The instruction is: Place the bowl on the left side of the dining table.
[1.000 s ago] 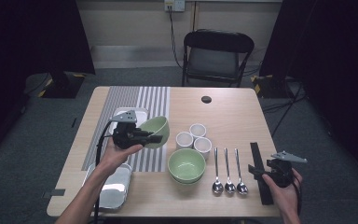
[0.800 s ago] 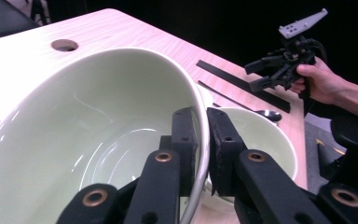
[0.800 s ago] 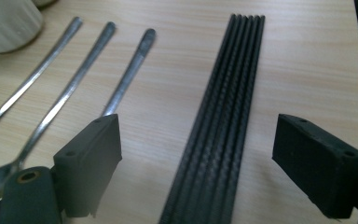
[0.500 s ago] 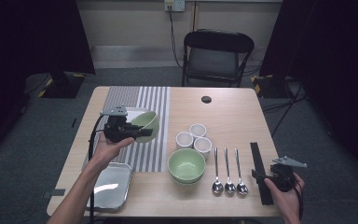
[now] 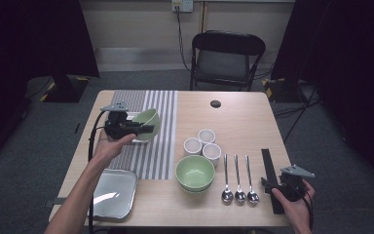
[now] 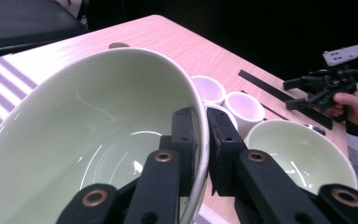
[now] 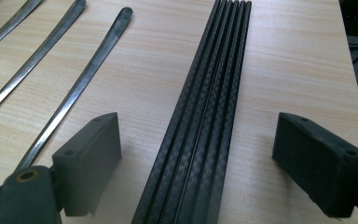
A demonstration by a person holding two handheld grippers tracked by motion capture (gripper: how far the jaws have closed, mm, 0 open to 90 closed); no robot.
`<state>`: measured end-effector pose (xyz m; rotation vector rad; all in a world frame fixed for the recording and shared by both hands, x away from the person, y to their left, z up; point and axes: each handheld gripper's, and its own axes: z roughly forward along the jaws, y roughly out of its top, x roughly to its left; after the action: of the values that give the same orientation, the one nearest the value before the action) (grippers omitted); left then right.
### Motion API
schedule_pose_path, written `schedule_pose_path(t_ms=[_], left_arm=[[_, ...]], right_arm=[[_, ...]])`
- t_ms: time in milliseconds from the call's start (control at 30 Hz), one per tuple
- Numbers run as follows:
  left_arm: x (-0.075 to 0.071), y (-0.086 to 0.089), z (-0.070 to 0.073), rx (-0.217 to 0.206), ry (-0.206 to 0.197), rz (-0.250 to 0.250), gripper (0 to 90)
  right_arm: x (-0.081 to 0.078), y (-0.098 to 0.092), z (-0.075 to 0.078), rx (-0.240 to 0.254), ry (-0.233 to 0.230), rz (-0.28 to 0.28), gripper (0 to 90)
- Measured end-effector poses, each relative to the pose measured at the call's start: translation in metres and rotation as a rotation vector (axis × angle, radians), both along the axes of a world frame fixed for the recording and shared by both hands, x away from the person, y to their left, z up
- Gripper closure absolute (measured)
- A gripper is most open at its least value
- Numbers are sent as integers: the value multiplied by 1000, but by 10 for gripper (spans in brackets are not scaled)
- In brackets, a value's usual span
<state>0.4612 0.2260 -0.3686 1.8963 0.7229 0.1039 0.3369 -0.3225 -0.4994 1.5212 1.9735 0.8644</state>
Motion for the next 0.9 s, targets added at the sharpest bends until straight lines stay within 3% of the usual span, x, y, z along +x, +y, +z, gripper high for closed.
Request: schedule_pose_path(t_ms=[300, 600, 700, 900], left_arm=[[10, 10, -5, -22, 8, 48, 827], [28, 19, -8, -9, 22, 104, 825], [32, 26, -7, -48, 31, 120, 825], [42, 33, -4, -30, 23, 159, 829]], right_arm=[[0, 0, 0, 0, 0, 0, 144], [0, 0, 0, 0, 0, 0, 143], [0, 0, 0, 0, 0, 0, 144], [0, 0, 0, 0, 0, 0, 144]])
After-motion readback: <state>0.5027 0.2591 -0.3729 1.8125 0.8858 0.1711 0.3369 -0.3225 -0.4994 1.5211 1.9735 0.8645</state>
